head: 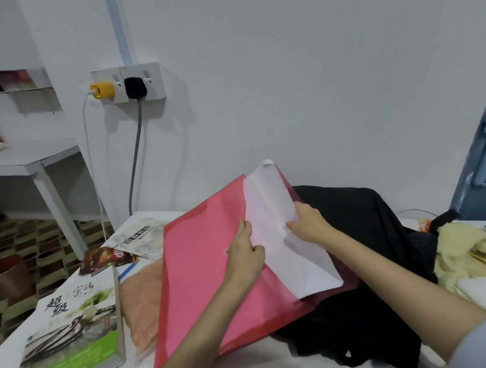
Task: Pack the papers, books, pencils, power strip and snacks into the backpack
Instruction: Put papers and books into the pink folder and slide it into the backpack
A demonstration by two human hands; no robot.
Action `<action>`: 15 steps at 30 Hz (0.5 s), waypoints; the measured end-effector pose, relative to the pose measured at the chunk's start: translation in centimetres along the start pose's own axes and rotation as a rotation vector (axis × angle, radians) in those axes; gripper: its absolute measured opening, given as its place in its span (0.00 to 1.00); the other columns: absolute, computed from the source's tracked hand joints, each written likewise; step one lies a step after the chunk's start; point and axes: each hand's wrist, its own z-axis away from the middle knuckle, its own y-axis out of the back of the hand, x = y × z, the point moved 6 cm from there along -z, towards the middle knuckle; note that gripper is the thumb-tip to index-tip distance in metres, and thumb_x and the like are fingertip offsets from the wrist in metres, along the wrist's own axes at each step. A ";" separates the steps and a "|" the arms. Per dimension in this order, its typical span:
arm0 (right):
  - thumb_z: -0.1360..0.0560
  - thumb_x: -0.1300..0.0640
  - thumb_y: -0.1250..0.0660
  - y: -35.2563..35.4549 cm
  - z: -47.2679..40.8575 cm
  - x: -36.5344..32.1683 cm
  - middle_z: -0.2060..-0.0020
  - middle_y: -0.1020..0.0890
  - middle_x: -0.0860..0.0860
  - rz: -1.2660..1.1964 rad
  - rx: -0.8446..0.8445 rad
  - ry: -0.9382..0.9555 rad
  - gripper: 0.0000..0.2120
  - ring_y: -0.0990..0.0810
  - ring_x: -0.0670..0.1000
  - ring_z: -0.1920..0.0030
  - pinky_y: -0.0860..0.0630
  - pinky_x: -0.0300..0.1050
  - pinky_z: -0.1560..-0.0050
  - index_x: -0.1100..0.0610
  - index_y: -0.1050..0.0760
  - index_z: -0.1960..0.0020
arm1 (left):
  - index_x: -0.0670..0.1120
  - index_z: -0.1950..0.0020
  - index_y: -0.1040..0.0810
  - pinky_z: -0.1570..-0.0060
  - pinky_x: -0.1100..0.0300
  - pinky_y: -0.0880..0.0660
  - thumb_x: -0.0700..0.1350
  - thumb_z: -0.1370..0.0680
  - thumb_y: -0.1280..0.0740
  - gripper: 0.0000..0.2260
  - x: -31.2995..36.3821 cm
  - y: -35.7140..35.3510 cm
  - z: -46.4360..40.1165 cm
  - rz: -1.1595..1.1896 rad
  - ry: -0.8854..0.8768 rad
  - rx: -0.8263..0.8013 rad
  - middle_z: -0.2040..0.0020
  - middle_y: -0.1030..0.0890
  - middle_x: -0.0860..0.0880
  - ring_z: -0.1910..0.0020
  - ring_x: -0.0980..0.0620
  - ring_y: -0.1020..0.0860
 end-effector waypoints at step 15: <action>0.24 0.74 0.43 -5.9 0.0 1.4 0.50 0.20 0.62 -0.748 -0.207 -0.268 0.15 0.21 0.56 0.55 0.23 0.48 0.56 0.66 0.27 0.40 | 0.42 0.25 0.43 0.36 0.70 0.42 0.29 0.26 0.45 0.29 0.5 -1.7 0.3 -0.026 -0.170 -0.127 0.23 0.49 0.48 0.25 0.49 0.45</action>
